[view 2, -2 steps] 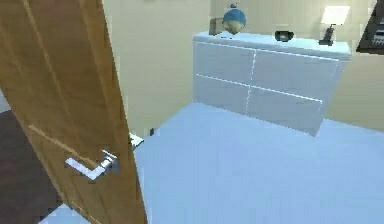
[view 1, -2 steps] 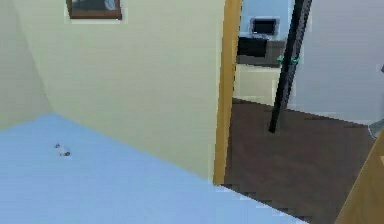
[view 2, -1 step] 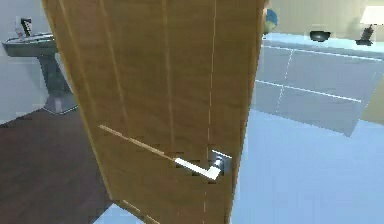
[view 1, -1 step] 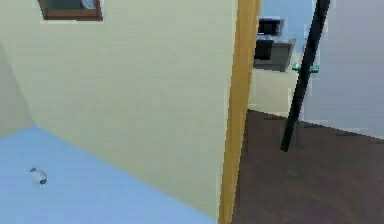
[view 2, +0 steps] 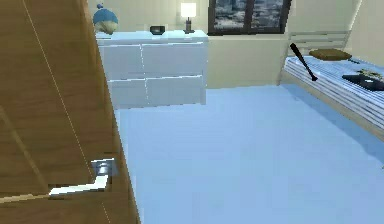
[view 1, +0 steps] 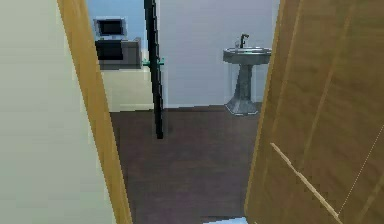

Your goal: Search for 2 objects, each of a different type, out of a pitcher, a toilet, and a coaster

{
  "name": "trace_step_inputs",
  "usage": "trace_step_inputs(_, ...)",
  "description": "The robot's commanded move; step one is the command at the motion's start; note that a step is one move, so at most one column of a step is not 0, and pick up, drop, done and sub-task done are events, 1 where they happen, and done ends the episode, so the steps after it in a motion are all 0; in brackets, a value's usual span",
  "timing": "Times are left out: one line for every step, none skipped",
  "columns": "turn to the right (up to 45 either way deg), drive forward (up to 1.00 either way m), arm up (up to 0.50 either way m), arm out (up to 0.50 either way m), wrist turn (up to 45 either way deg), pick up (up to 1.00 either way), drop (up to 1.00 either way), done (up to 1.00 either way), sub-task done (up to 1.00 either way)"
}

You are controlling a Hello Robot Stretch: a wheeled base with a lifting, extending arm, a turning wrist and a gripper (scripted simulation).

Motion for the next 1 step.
trace_step_inputs(0.0, 0.15, 0.0, 0.0, 0.0, 0.0, 0.0, 0.0, 0.0)
